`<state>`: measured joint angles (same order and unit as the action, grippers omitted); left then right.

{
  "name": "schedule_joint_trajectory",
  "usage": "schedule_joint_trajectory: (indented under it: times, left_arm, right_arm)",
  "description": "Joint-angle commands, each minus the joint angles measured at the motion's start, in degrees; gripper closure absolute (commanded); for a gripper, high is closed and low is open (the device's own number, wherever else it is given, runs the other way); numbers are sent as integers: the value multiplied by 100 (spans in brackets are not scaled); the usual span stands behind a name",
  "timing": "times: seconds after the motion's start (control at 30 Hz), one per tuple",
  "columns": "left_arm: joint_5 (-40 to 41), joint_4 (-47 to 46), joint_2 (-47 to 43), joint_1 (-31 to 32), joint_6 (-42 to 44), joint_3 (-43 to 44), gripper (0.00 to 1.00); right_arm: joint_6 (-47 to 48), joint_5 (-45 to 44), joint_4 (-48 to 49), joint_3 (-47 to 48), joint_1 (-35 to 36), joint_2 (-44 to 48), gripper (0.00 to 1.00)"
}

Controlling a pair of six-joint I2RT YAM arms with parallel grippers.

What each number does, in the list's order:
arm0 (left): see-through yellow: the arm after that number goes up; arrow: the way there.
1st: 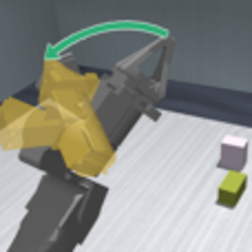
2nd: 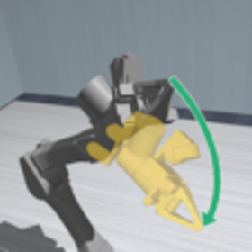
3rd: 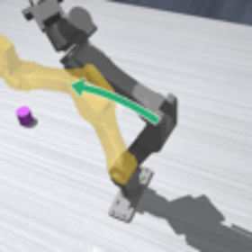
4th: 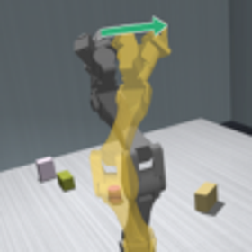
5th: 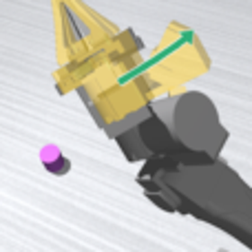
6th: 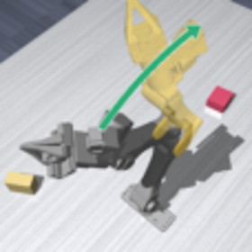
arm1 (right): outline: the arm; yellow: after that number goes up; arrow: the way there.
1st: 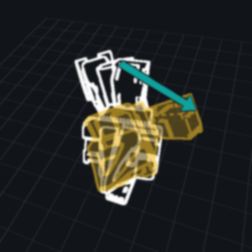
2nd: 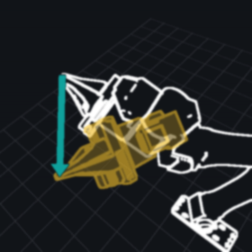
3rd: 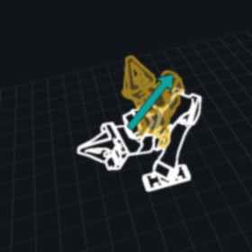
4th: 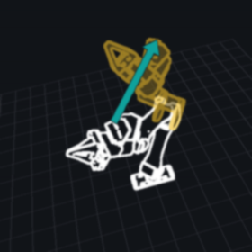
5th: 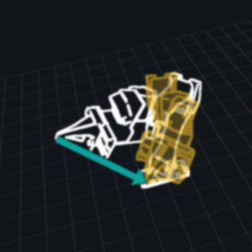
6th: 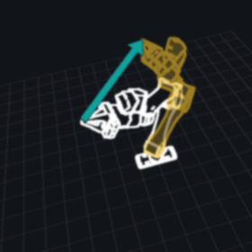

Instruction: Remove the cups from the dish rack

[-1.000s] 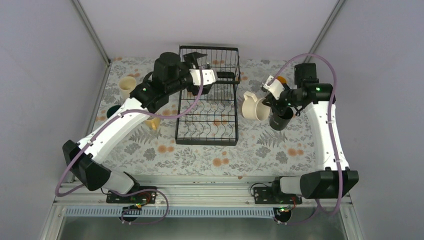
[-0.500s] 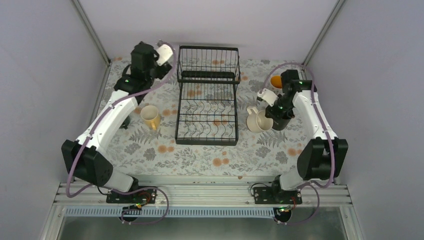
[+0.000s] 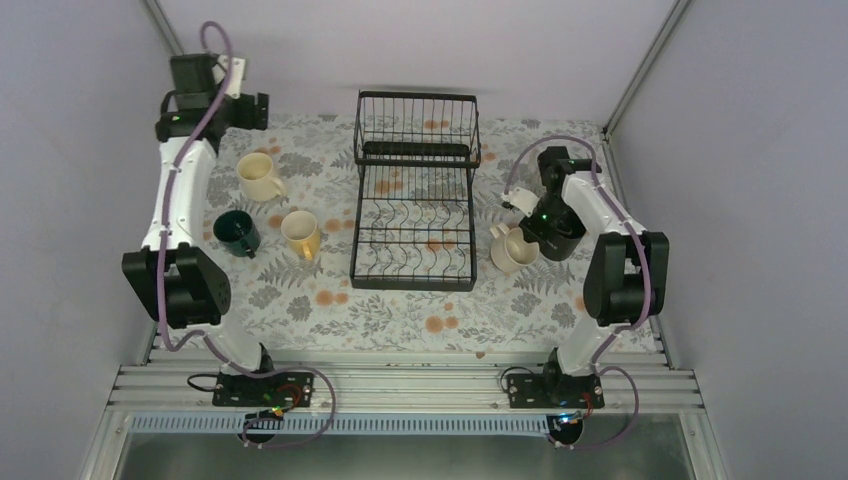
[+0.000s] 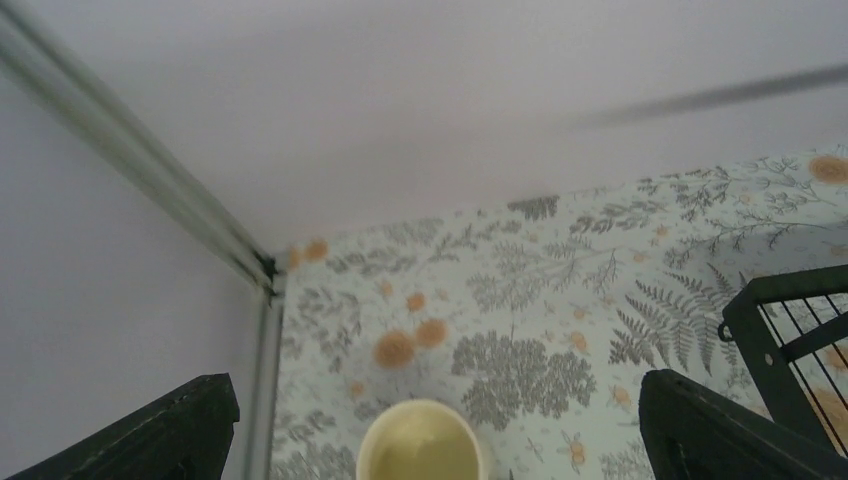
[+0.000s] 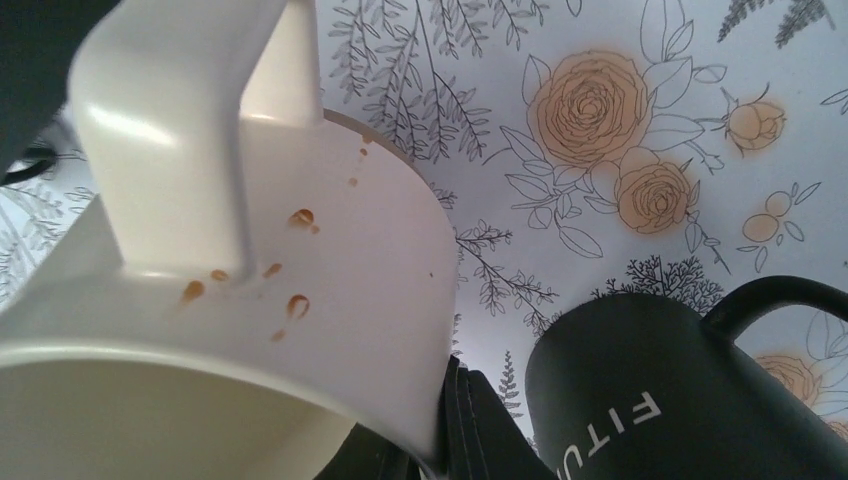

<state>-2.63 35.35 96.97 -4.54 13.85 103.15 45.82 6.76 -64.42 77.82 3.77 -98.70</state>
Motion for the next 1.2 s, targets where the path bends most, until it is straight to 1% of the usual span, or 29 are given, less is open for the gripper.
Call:
schedule_joint_trajectory:
  times: [0.0, 0.1, 0.2, 0.3, 0.47, 0.63, 0.67, 0.73, 0.8, 0.9, 1.0, 1.17]
  left_arm:
    - [-1709, 79, 192, -679, -713, -177, 0]
    - [-1704, 156, 369, -767, -755, -117, 0]
    - [-1620, -1, 278, -763, -733, -316, 0]
    - [-1522, -148, 117, -759, -696, -543, 0]
    - [-1408, -249, -65, -751, -540, -774, 0]
    - [-1254, -251, -231, -742, -426, -929, 0]
    - [-1247, -296, -311, -737, -390, -1016, 0]
    - [-1170, -449, -561, -742, -322, -1274, 0]
    - [-1129, -657, -877, -733, -260, -1643, 0]
    - [-1124, -1091, -1559, -726, -204, -2449, 0]
    - [-1179, -1527, -2373, -700, -196, -3386, 0]
    - [-1205, -1778, -3448, -688, -45, -4658, 0]
  right_arm:
    - [-211, -274, 116, -73, 61, -214, 96]
    - [-253, -364, 193, -100, 66, -355, 96]
    - [-325, -430, 263, -79, 104, -483, 96]
    - [-373, -385, 266, -23, 169, -589, 90]
    - [-393, -178, 226, 216, 256, -561, 60]
    - [-444, 140, 64, 656, 288, -135, 41]
    - [-458, 266, 32, 735, 283, 11, 34]
    - [-504, 532, -56, 839, 287, 392, 14]
    - [-584, 779, -74, 848, 285, 793, 1]
    - [-685, 1196, 152, 525, 284, 1499, 0]
    - [-721, 1802, 685, -385, 287, 2482, 0]
    - [-783, 2497, 1985, -2164, 287, 4531, 0]
